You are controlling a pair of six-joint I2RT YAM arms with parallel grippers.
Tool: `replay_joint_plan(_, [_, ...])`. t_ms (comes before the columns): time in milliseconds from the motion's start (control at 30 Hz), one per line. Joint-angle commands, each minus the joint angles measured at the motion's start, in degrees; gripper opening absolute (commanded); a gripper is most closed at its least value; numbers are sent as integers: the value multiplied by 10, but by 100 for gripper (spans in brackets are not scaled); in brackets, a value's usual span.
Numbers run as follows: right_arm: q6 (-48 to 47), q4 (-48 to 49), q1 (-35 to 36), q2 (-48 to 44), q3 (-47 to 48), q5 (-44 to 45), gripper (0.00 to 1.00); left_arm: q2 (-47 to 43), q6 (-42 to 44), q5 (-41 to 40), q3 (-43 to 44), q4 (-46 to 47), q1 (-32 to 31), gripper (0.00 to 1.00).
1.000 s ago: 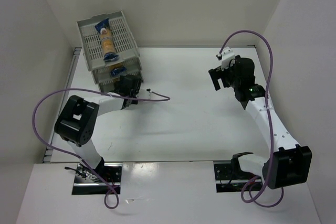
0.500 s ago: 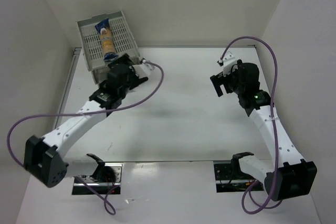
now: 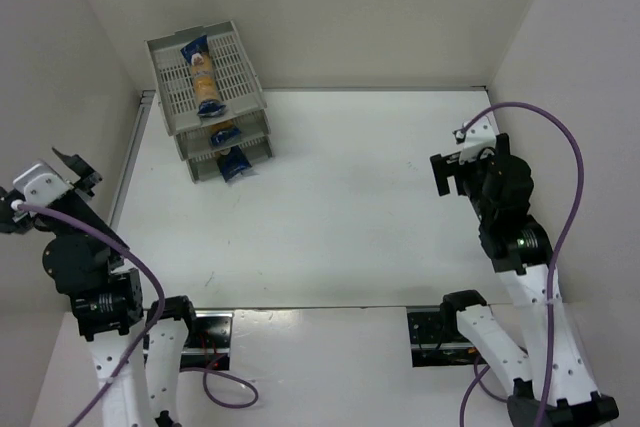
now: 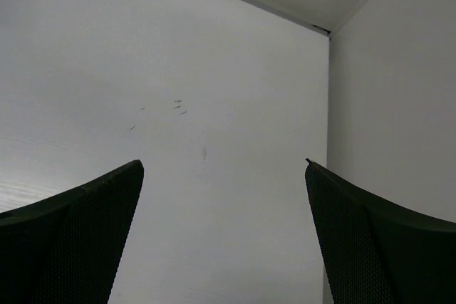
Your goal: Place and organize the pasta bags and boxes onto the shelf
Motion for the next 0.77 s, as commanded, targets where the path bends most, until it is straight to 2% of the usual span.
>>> replay_joint_plan(0, [26,8,-1,-52,-12,50,99,-23,-143,-31,-29,-138,69,100])
replay_joint_plan(33, [32,8,-1,-63,-12,58,99,-30,-162,-31,-34,-188,77,100])
replay_joint_plan(133, [32,8,-1,-107,-25,63,99,-48,-195,-31,-52,-235,85,100])
replay_joint_plan(533, [5,25,-1,-322,-122,75,99,-48,-225,35,-75,-279,91,100])
replay_joint_plan(733, [-9,-18,-1,-415,-151,83,99,-48,-230,54,-85,-284,91,100])
